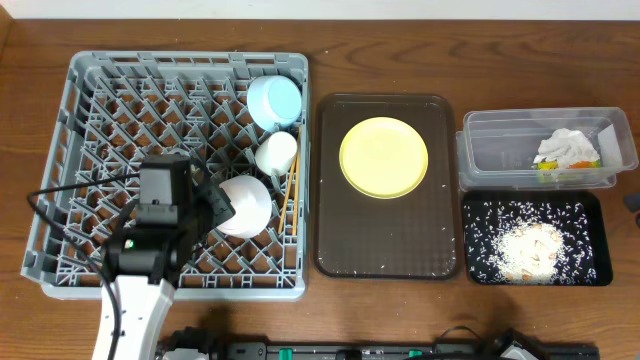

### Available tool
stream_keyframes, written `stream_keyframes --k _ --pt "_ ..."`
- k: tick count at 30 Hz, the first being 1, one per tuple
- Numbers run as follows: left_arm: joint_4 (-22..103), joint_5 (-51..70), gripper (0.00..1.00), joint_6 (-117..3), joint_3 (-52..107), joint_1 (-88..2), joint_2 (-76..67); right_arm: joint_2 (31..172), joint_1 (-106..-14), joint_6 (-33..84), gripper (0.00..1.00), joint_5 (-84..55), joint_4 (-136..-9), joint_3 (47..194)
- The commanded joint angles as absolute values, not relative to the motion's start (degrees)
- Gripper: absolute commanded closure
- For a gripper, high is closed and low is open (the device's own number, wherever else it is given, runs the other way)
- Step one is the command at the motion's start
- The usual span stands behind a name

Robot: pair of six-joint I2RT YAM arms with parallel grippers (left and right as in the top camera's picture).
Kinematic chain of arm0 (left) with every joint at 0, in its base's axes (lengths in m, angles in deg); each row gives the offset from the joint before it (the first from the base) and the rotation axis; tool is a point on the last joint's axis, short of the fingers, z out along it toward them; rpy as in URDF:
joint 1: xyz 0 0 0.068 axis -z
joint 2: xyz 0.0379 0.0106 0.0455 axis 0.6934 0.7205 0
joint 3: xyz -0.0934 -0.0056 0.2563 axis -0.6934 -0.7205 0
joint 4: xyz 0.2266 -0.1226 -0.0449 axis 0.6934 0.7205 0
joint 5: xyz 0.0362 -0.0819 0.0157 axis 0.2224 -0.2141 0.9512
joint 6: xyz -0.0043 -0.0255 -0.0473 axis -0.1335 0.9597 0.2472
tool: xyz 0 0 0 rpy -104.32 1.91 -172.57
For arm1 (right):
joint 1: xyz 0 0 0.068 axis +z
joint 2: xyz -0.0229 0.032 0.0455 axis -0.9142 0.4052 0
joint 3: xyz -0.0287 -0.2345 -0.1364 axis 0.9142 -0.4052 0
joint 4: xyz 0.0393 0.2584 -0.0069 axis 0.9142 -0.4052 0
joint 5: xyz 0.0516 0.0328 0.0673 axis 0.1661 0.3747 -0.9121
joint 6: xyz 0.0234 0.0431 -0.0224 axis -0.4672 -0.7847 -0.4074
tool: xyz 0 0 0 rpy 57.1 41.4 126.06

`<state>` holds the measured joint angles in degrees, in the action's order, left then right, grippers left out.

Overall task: Sort waste into correct bins and load items into the dishwasher rack
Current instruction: 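Lower the pink bowl upright into the rack slots and release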

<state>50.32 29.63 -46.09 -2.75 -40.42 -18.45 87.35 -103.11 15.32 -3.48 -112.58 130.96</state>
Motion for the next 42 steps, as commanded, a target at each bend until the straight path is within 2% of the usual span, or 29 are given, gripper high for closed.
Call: stream_keyframes --k 1,7,10,14,19,21,28,33,42 --pt "51.5 32.3 0.94 -48.1 -2.0 -40.5 -14.8 87.3 -103.9 14.7 0.01 -3.5 -112.7 131.0" --pt "49.9 25.7 0.94 -48.1 -2.0 -40.5 -9.3 87.3 -103.9 14.7 0.01 -3.5 -112.7 131.0" --pt "46.2 23.7 0.85 -48.2 -2.0 -40.5 -8.5 87.3 -103.9 14.7 0.01 -3.5 -112.7 131.0" --pt "40.4 20.4 0.83 -48.1 -2.0 -40.5 -8.5 87.3 -103.9 14.7 0.01 -3.5 -112.7 131.0" --pt "36.3 15.3 0.84 -48.1 -1.9 -40.5 -8.4 87.3 -103.9 14.7 0.01 -3.5 -112.7 131.0" --pt "36.8 15.4 0.94 -48.2 -1.7 -40.5 -8.5 87.3 -103.9 14.7 0.01 -3.5 -112.7 131.0" --pt "45.4 24.5 0.94 -48.1 -0.8 -40.5 -11.5 87.3 -103.9 14.7 0.01 -3.5 -112.7 131.0" --pt "49.6 25.5 0.94 -48.1 -1.1 -40.5 -11.5 87.3 -103.9 14.7 0.01 -3.5 -112.7 131.0" --pt "45.0 21.5 0.94 -48.3 -1.6 -40.5 -6.6 87.3 -103.9 14.7 0.01 -3.5 -112.7 131.0"
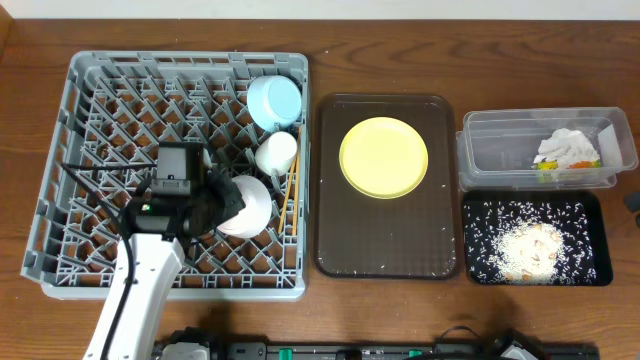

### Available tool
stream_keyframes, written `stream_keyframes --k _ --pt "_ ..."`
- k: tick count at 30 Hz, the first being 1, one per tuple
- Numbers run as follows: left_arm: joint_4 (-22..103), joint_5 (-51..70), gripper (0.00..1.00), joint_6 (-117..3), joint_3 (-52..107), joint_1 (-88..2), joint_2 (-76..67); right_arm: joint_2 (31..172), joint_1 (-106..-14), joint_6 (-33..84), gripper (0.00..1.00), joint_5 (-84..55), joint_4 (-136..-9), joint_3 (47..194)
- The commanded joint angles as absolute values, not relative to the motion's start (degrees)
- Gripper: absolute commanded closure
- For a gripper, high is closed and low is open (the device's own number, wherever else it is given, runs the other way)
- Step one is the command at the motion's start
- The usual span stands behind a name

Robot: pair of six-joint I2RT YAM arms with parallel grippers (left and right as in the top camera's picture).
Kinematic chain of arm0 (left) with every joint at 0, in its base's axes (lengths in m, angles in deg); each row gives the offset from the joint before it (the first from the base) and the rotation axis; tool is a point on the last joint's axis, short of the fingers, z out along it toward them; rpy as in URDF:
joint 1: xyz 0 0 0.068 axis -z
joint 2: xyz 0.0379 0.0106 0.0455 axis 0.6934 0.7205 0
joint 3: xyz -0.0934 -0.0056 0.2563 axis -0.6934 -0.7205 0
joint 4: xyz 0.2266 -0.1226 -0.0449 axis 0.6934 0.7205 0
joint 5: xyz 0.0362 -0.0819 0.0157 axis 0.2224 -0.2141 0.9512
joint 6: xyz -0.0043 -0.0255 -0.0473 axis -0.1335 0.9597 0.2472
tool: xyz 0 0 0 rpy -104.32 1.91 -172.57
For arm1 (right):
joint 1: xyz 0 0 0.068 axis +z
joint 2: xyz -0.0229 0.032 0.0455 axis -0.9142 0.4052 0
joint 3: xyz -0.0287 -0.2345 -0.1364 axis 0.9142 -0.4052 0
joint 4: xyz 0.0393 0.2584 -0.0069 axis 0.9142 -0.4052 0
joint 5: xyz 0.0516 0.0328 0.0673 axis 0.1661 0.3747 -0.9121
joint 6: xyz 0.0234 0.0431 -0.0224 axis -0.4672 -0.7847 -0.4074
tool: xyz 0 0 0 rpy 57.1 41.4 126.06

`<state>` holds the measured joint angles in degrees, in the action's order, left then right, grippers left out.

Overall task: Sort waste into correct bins and load items into the dishwasher rack
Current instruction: 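Lower the pink bowl upright into the rack slots and release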

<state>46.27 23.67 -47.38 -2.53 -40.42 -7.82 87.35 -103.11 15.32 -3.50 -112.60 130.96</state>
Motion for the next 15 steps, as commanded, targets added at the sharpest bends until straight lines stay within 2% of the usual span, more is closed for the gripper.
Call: stream_keyframes --k 1,7,15 --pt "43.4 19.5 0.94 -48.3 -1.6 -40.5 -6.3 87.3 -103.9 14.7 0.01 -3.5 -112.7 131.0" --pt "37.0 11.6 0.94 -48.2 -1.6 -40.5 -6.1 87.3 -103.9 14.7 0.01 -3.5 -112.7 131.0" --pt "35.9 11.4 0.94 -47.8 -1.6 -40.5 -6.1 87.3 -103.9 14.7 0.01 -3.5 -112.7 131.0"
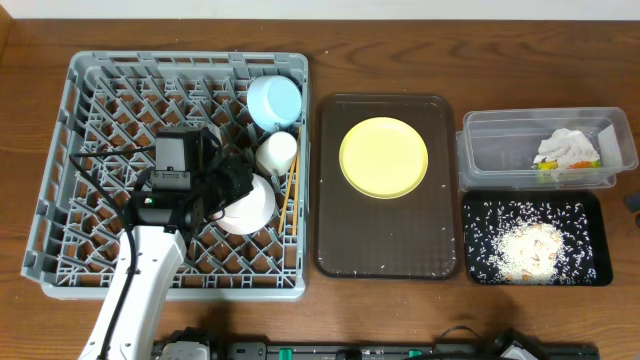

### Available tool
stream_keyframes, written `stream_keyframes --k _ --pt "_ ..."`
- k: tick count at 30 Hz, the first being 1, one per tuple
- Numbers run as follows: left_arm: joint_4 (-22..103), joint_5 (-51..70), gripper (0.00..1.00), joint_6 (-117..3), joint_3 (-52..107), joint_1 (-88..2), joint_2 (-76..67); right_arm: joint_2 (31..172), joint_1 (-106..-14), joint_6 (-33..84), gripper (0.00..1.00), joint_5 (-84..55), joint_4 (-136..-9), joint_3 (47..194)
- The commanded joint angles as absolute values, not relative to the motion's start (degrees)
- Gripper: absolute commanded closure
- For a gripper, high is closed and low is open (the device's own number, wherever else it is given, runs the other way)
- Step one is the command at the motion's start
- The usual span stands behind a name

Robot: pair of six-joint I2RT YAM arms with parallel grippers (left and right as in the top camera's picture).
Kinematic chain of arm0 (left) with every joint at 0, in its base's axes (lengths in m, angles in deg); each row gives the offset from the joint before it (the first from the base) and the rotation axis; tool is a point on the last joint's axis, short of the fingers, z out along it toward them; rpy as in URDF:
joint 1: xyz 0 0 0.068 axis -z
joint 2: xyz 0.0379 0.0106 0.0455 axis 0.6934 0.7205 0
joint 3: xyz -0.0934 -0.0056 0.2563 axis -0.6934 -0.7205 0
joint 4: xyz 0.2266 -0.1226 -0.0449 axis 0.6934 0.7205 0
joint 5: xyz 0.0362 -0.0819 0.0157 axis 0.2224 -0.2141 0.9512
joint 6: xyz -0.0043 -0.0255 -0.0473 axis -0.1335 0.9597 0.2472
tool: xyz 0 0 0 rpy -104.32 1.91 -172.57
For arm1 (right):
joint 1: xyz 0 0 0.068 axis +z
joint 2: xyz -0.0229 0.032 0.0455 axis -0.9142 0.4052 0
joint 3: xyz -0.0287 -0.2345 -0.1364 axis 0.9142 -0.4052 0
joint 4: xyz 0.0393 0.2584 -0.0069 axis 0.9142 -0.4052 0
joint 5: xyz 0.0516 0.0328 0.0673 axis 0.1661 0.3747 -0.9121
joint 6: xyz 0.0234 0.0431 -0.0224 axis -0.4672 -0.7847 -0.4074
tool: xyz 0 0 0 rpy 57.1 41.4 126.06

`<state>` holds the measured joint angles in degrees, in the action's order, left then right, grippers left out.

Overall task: Sort waste into correct bins and load items into the dishwasher rack
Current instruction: 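Lower the pink bowl upright into the rack slots and release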

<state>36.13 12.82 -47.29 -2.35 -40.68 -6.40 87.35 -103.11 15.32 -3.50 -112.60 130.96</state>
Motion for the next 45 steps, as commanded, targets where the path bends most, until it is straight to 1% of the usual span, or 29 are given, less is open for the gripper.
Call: stream_keyframes --k 1,8,15,19,32,35,41,45 --pt "35.9 11.4 0.94 -47.9 -1.6 -40.5 -6.1 87.3 -103.9 14.7 0.01 -3.5 -112.7 131.0" --pt "36.2 10.3 0.94 -47.9 -1.6 -40.3 -6.1 87.3 -103.9 14.7 0.01 -3.5 -112.7 131.0" --pt "42.1 20.5 0.94 -47.8 -1.6 -40.3 -7.1 87.3 -103.9 14.7 0.01 -3.5 -112.7 131.0" --pt "45.4 23.9 0.94 -47.9 -1.6 -40.3 -7.2 87.3 -103.9 14.7 0.01 -3.5 -112.7 131.0" --pt "48.6 24.4 0.94 -47.9 -1.7 -40.3 -6.2 87.3 -103.9 14.7 0.01 -3.5 -112.7 131.0" --pt "47.9 22.5 0.94 -47.9 -1.7 -40.2 -5.6 87.3 -103.9 14.7 0.01 -3.5 -112.7 131.0" --pt "42.9 11.4 0.94 -47.9 -1.7 -39.6 -4.6 87.3 -103.9 14.7 0.01 -3.5 -112.7 131.0" --pt "40.8 10.4 0.94 -47.8 -1.7 -37.7 -3.7 87.3 -103.9 14.7 0.01 -3.5 -112.7 131.0"
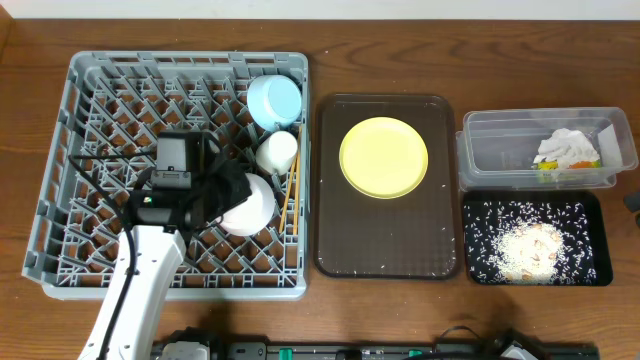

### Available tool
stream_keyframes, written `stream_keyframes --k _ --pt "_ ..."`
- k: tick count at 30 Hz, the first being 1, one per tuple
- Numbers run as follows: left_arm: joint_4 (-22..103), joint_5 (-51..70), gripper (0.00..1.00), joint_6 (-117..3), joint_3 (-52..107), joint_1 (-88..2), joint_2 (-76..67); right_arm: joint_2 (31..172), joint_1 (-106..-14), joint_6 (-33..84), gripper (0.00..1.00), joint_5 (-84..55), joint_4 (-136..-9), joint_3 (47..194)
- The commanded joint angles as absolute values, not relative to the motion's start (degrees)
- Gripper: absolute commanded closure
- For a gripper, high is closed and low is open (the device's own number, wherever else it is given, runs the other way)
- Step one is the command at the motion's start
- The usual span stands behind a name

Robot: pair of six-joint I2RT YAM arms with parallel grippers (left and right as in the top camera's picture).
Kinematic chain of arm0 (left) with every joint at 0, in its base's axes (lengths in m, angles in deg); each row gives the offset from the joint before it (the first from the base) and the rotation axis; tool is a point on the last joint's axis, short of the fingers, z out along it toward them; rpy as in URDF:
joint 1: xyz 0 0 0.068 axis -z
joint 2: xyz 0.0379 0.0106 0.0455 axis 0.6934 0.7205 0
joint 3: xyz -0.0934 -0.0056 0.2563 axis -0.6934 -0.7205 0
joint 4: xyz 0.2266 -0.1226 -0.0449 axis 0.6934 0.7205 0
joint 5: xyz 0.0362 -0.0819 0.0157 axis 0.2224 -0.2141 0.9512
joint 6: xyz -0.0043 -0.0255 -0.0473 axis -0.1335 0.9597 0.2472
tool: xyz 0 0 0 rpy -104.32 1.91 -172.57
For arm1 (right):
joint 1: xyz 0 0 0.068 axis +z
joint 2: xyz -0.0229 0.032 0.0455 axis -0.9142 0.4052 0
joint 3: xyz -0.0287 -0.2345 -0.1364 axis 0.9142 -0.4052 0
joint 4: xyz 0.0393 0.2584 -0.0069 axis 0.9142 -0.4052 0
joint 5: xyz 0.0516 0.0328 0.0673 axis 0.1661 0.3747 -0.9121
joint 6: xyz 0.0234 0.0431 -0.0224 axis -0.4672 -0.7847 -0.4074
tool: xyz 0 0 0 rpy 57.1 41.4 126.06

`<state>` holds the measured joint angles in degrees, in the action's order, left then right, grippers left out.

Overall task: Sort waste into correct bins and load items into the dishwasher rack
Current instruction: 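Lower the pink bowl upright into the rack slots and release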

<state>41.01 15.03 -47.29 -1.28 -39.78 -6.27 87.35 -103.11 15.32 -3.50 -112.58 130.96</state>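
The grey dishwasher rack (90, 90) holds a light blue cup (275, 100), a small white cup (277, 152), a white bowl (255, 208) and wooden chopsticks (293, 195) along its right side. My left gripper (233, 186) sits over the upper left rim of the white bowl, touching or overlapping it. The dark fingers hide whether they are open or shut. A yellow plate (383, 157) lies on the brown tray (385, 255). No right gripper shows in this view.
A clear plastic bin (500, 150) at the right holds crumpled white tissue and coloured scraps (567, 150). In front of it a black tray (580, 215) holds rice and food waste. Rice grains are scattered on the brown tray.
The left gripper has shifted slightly right and further over the bowl's rim. The bowl has barely moved. Everything else is where it was.
At first the left gripper stood at the bowl's left side, lower in the rack. Then the arm was further up and its fingers reached the bowl's left edge. After that they lay against the upper left rim, and now they overlap it.
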Motion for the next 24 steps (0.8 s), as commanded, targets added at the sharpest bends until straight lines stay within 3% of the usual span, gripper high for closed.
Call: stream_keyframes --k 1,15,24 --pt "40.5 10.4 0.94 -47.9 -1.7 -37.2 -3.3 87.3 -103.9 14.7 0.01 -3.5 -112.7 131.0" --pt "36.8 10.9 0.91 -47.9 -0.2 -33.5 1.0 87.3 -103.9 14.7 0.01 -3.5 -112.7 131.0" --pt "44.9 23.6 0.94 -47.9 5.5 -33.5 -8.3 87.3 -103.9 14.7 0.01 -3.5 -112.7 131.0"
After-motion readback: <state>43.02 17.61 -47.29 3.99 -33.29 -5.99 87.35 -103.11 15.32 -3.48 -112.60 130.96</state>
